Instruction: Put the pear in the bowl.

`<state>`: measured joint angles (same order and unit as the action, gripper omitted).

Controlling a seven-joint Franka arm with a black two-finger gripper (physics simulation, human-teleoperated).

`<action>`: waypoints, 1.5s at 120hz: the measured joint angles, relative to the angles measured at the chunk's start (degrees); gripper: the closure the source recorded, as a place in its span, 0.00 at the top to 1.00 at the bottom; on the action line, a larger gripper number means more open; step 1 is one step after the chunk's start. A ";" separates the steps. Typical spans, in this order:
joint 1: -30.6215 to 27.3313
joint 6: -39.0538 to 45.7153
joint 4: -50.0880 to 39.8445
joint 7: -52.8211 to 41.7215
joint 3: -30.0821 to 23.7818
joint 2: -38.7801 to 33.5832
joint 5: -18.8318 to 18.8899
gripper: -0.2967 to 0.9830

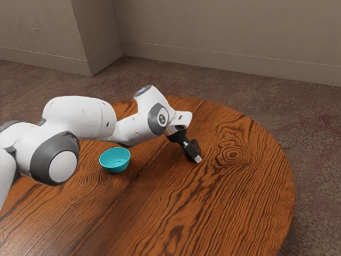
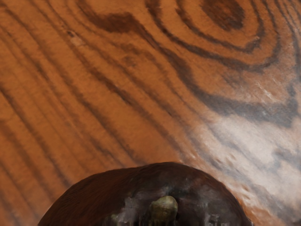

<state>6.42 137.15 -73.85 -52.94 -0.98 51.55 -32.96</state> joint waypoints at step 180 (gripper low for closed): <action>-6.12 -6.25 -31.91 -13.50 10.22 -27.58 26.71 0.65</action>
<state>0.30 130.90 -105.76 -66.44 9.24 23.97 -6.24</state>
